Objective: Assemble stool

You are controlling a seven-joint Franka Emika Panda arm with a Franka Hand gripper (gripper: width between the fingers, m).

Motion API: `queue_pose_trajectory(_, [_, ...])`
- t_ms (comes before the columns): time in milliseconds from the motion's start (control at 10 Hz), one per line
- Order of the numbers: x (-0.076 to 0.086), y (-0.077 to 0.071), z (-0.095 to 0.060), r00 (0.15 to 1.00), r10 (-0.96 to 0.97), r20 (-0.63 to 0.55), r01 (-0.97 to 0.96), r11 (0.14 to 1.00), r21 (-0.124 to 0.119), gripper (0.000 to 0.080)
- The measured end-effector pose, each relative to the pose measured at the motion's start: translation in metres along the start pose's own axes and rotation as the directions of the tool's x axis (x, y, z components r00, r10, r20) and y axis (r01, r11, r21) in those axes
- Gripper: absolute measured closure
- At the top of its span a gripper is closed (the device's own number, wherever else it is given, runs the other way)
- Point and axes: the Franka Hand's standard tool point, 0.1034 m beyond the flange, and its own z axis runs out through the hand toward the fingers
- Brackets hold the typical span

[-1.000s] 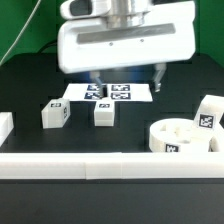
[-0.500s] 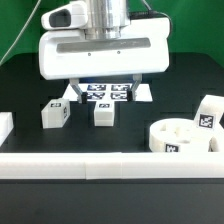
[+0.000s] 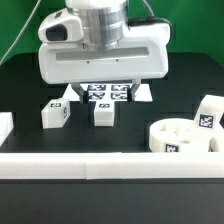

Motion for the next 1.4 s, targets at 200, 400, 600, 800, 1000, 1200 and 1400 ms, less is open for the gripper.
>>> queue_pose_trajectory(200, [0.001,0.004,0.003,0.994,0.016,0.11,-0.014,1.0,-0.019,0.015])
queue_pose_trajectory(400, [-0.002,0.003,0.005,0.974,0.016,0.224,-0.013,1.0,-0.014,0.015])
queue_pose_trajectory(600, [-0.008,0.002,0.01,0.939,0.017,0.345,-0.013,1.0,-0.014,0.015])
queue_pose_trajectory(800, [-0.012,0.0,0.019,0.887,0.015,0.462,-0.008,1.0,-0.016,0.015])
queue_pose_trajectory(1000, [-0.018,0.0,0.025,0.826,0.017,0.563,-0.009,1.0,-0.017,0.015])
queue_pose_trajectory(1200, [-0.024,0.003,0.03,0.755,0.018,0.655,-0.012,1.0,-0.013,0.015])
queue_pose_trajectory(1400, [-0.021,0.007,0.036,0.73,0.02,0.683,-0.016,1.0,-0.012,0.015])
